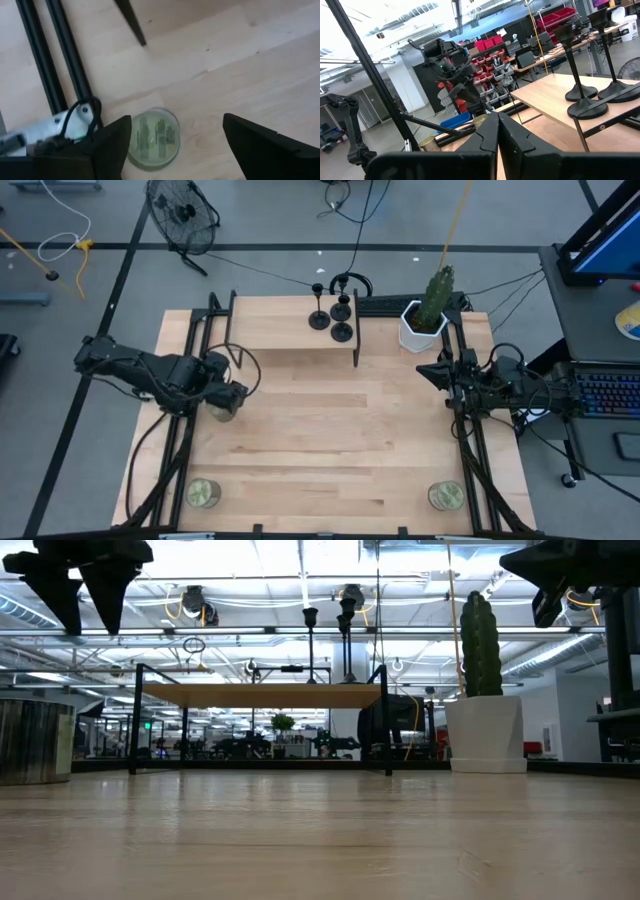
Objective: Pick & Place candle stick holders
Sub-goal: Put the top silver scented candle can on the shelf
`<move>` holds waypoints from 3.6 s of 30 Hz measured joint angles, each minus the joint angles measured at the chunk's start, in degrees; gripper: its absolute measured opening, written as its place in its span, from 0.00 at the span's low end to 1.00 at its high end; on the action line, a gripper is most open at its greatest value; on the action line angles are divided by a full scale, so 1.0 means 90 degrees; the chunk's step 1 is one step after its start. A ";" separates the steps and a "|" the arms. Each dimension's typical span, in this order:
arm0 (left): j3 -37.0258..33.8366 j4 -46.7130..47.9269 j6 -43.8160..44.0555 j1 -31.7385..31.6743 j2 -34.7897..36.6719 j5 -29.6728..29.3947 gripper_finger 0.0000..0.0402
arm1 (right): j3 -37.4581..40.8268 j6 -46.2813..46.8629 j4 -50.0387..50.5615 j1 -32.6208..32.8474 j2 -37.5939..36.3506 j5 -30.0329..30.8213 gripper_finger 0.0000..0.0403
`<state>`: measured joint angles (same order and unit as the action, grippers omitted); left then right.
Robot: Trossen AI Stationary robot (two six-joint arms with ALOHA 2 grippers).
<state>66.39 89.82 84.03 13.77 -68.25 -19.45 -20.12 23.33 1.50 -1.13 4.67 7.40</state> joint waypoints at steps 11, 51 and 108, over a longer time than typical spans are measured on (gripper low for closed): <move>0.0000 0.0014 -0.1458 -0.1270 0.0000 0.0589 0.74 | 0.0000 0.0000 0.0000 -0.0002 0.0000 0.0002 0.00; -0.1834 -0.1104 -0.3639 -0.2785 0.0000 0.2280 1.00 | -0.0001 0.0003 -0.0002 -0.0002 0.0000 0.0002 0.00; -0.2115 -0.0935 -0.3156 -0.2581 -0.0126 0.2663 1.00 | 0.0000 0.0004 -0.0005 -0.0002 0.0001 0.0002 0.00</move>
<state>47.35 81.40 55.62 -9.45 -69.38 4.51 -20.12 23.37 1.45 -1.14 4.68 7.41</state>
